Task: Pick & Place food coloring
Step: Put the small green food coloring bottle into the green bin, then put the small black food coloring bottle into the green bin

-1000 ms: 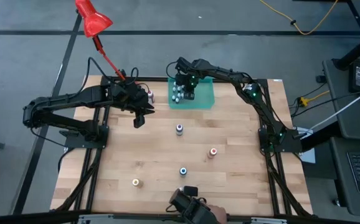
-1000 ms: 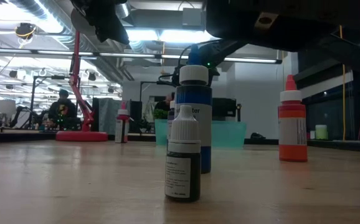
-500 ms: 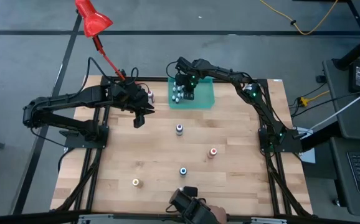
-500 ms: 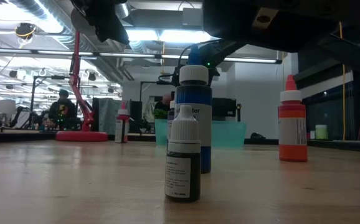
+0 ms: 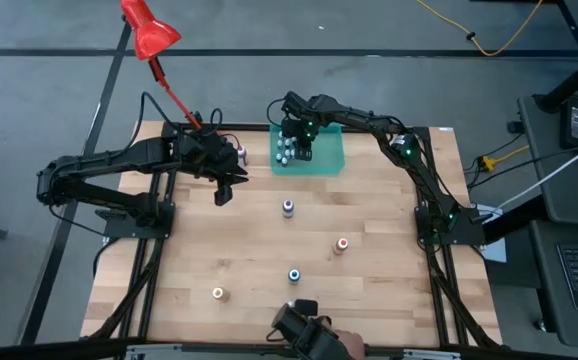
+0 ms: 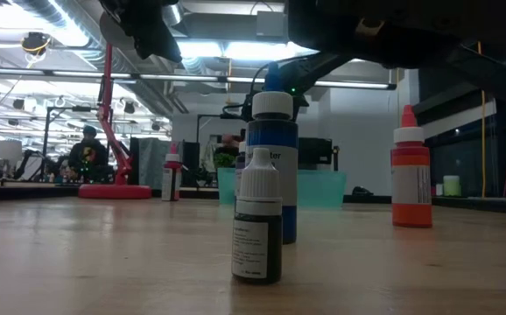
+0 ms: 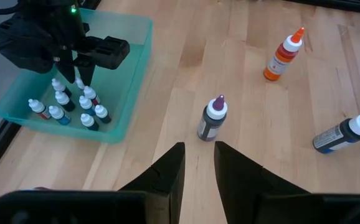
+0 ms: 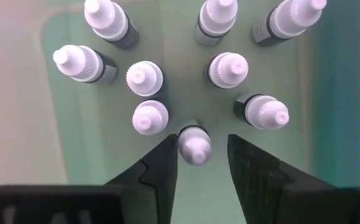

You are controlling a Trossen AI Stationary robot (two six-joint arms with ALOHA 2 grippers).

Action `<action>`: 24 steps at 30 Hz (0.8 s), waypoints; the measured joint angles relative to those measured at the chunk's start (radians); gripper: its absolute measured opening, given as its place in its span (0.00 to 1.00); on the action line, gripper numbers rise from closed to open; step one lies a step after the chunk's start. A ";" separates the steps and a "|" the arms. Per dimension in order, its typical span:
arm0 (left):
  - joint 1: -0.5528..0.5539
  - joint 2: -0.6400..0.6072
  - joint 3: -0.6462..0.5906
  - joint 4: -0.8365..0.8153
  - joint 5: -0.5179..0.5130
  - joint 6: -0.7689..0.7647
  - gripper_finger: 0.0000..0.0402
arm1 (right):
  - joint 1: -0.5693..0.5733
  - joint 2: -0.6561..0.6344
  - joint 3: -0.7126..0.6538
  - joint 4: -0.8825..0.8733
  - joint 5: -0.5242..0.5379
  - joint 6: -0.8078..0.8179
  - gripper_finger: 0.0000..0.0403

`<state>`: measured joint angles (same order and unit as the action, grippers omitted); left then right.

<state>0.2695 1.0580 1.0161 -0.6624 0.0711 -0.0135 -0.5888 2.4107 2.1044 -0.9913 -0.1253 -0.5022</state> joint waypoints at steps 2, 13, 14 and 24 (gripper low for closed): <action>0.000 0.000 0.000 0.000 0.000 0.000 0.20 | 0.000 0.000 0.000 -0.001 0.000 0.000 0.36; 0.000 0.000 0.000 0.000 0.000 0.000 0.20 | 0.000 -0.002 0.151 -0.178 0.002 0.074 0.36; 0.000 0.000 0.000 0.000 0.000 0.000 0.20 | 0.001 -0.004 0.172 -0.202 0.002 0.077 0.36; 0.000 0.000 0.000 0.000 0.019 0.001 0.20 | 0.026 -0.125 0.214 -0.339 -0.004 0.072 0.36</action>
<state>0.2691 1.0580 1.0161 -0.6628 0.0898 -0.0128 -0.5626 2.2861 2.3188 -1.3300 -0.1295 -0.4307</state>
